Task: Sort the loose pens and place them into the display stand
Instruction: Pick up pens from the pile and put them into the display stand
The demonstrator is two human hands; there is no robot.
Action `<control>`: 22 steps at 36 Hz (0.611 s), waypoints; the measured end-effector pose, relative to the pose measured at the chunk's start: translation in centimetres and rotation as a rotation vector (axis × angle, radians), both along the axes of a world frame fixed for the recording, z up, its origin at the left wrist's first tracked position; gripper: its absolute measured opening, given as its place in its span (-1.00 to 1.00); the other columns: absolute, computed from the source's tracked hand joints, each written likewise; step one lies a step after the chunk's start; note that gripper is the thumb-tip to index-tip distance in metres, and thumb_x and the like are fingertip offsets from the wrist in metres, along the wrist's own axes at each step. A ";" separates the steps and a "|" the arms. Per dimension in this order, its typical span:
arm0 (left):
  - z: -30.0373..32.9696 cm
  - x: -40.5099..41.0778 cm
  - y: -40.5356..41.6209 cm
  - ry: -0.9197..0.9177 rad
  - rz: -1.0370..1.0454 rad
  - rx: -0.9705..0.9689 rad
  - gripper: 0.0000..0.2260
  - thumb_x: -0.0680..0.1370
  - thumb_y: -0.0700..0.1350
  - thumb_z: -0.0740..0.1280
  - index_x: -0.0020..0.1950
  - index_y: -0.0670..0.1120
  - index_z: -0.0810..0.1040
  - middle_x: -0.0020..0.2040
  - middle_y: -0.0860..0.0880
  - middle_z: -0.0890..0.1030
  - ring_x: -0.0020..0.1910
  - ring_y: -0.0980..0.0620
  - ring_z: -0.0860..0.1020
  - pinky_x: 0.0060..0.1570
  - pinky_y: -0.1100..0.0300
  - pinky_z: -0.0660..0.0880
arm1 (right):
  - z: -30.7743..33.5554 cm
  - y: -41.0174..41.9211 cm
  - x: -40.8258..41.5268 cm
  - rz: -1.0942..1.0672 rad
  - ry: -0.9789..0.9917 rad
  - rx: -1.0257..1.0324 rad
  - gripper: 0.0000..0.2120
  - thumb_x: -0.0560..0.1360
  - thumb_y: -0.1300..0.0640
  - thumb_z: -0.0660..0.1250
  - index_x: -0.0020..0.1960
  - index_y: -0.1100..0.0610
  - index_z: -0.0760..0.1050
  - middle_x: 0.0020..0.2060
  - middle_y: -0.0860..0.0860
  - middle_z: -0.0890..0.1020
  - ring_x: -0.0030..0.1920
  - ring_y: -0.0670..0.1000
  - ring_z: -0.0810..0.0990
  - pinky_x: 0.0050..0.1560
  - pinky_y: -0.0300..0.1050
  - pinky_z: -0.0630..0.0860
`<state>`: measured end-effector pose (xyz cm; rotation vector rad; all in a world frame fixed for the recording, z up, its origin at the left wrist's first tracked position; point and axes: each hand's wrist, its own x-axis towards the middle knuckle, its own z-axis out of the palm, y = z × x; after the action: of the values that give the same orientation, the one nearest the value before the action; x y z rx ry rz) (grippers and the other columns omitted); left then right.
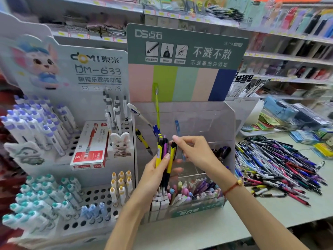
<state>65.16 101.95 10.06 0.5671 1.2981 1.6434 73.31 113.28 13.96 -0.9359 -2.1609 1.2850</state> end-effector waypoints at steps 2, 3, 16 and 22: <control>-0.1 -0.1 0.0 0.062 0.033 -0.012 -0.86 0.64 -0.06 0.18 0.12 0.03 0.51 -0.22 0.02 0.69 -0.31 0.10 0.66 -0.29 0.23 0.60 | -0.2 -0.3 -0.1 -0.012 0.036 -0.050 -0.71 0.57 -0.04 0.27 -0.04 0.13 0.67 -0.51 -0.14 0.52 -0.50 -0.20 0.41 -0.37 -0.35 0.33; -0.1 -0.2 0.1 0.124 0.057 -0.022 -0.86 0.64 -0.08 0.17 0.10 0.06 0.51 -0.27 0.02 0.66 -0.37 0.13 0.62 -0.34 0.26 0.57 | -0.1 -0.6 -0.2 -0.004 0.045 -0.118 -0.69 0.57 -0.05 0.27 -0.03 0.15 0.65 -0.48 -0.06 0.52 -0.48 -0.11 0.42 -0.42 -0.34 0.34; 0.1 -1.6 -0.8 0.386 0.054 -0.144 -0.78 0.63 0.02 0.19 0.22 -0.05 0.41 -0.11 0.00 0.54 -0.40 0.17 0.56 -0.33 0.23 0.48 | 2.3 -0.5 -3.3 0.168 -0.196 -0.376 -0.68 0.44 -0.05 0.45 0.02 0.19 0.63 -0.20 0.05 0.57 -0.33 -0.11 0.48 -0.32 -0.35 0.50; 0.9 -1.8 -1.5 0.273 0.011 -0.158 -0.62 0.62 0.22 -0.03 0.12 0.05 0.47 -0.21 0.00 0.62 -0.38 0.14 0.59 -0.19 0.14 0.55 | 1.0 -1.2 -3.2 0.193 -0.085 -0.504 -0.79 0.49 0.08 0.40 0.05 0.19 0.61 -0.32 -0.05 0.61 -0.37 -0.15 0.50 -0.33 -0.38 0.47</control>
<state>63.34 100.41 11.01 0.7063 1.6160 1.4930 70.12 112.12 14.99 -0.9958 -2.0649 1.9770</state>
